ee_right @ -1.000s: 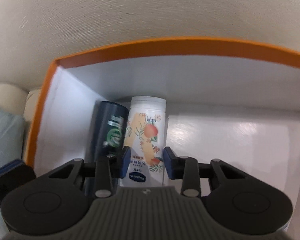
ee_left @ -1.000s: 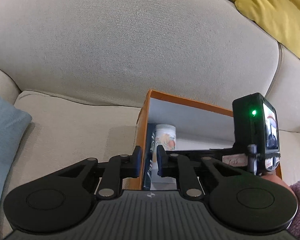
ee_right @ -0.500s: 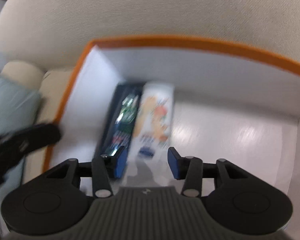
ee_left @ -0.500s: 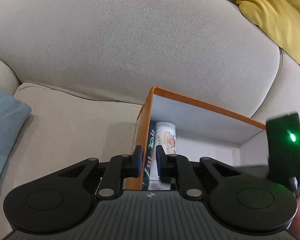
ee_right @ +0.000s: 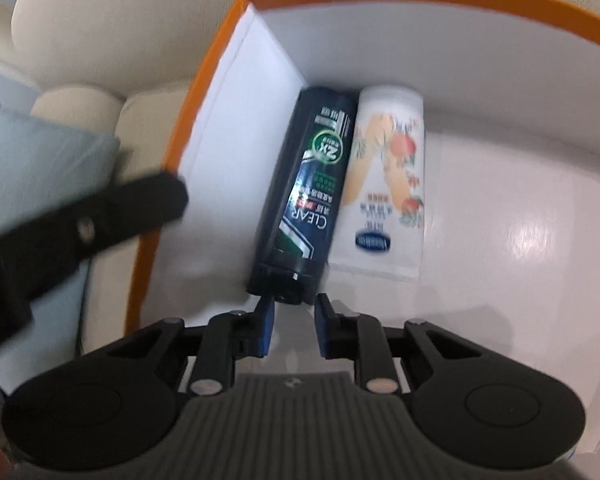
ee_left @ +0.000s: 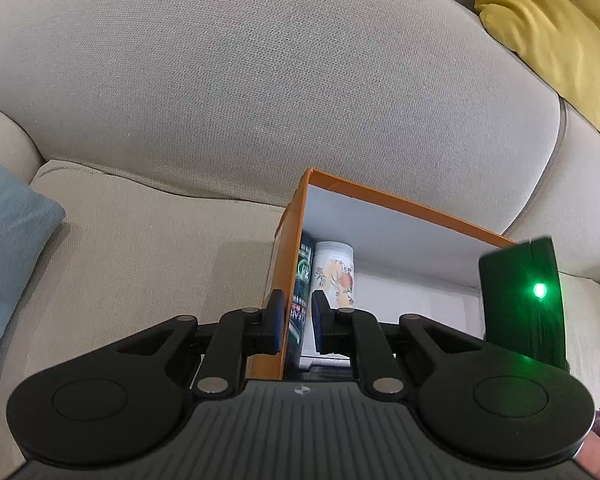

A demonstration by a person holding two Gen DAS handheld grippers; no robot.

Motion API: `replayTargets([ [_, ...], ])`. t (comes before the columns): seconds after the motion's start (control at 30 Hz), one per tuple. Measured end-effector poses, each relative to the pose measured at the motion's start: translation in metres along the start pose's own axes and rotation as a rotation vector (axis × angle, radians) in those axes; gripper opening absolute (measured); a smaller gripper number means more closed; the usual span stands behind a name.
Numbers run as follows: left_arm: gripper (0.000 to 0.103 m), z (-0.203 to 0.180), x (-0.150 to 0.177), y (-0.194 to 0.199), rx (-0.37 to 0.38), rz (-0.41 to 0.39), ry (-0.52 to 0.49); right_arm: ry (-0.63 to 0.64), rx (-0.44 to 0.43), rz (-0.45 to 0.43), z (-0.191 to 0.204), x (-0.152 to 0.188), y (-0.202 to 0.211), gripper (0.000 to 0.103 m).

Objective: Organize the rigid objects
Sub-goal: 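Open both tools, releasing the bottles upright in the box, and withdraw, then grasp the pink cup container with right tool while left tool reaches the pink pump bottle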

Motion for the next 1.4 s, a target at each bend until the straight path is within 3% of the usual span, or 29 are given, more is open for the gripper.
replayTargets([
  [0.17, 0.015, 0.001, 0.001, 0.004, 0.01, -0.007, -0.004, -0.012, 0.034, -0.055, 0.003, 0.004, 0.005, 0.02],
  [0.3, 0.015, 0.0, 0.006, 0.016, 0.027, -0.038, -0.022, -0.013, 0.005, -0.073, -0.008, -0.004, 0.011, 0.022],
  [0.5, 0.015, -0.014, 0.019, 0.067, 0.028, -0.154, -0.107, 0.011, -0.049, -0.27, -0.016, 0.047, 0.066, 0.027],
  [0.57, 0.015, -0.019, 0.028, 0.084, 0.044, -0.178, -0.129, 0.023, -0.042, -0.349, -0.012, 0.022, 0.076, 0.035],
  [0.67, 0.015, -0.028, 0.043, 0.102, 0.079, -0.186, -0.156, 0.046, -0.028, -0.447, -0.021, 0.036, 0.116, 0.036],
  [0.83, 0.015, -0.037, 0.078, 0.106, 0.144, -0.117, -0.151, 0.023, -0.001, -0.487, -0.042, 0.078, 0.141, 0.036],
  [0.97, 0.016, -0.043, 0.113, 0.098, 0.173, -0.002, -0.145, -0.011, 0.024, -0.48, -0.065, 0.117, 0.151, 0.037],
  [1.13, 0.017, -0.055, 0.155, 0.077, 0.167, 0.21, -0.143, -0.035, 0.045, -0.365, -0.096, 0.175, 0.14, 0.037],
  [1.23, 0.02, -0.059, 0.175, 0.062, 0.165, 0.323, -0.077, -0.013, 0.085, -0.313, -0.104, 0.199, 0.126, 0.037],
  [1.3, 0.021, -0.061, 0.18, 0.057, 0.126, 0.348, -0.054, 0.001, 0.092, -0.279, -0.108, 0.209, 0.119, 0.038],
  [1.4, 0.021, -0.059, 0.18, 0.061, 0.061, 0.33, -0.054, 0.051, 0.037, -0.217, -0.105, 0.216, 0.111, 0.037],
])
Point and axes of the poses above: each gripper's, at about its wrist camera, not at the fingertips, and y roughly against the way its jaws point, z to its left, x to its underside, the point moved 1 cm from there along -y, roughly the way its jaws point, and after that the axes turned 14 degrees about -y, right-handed, at the moved point
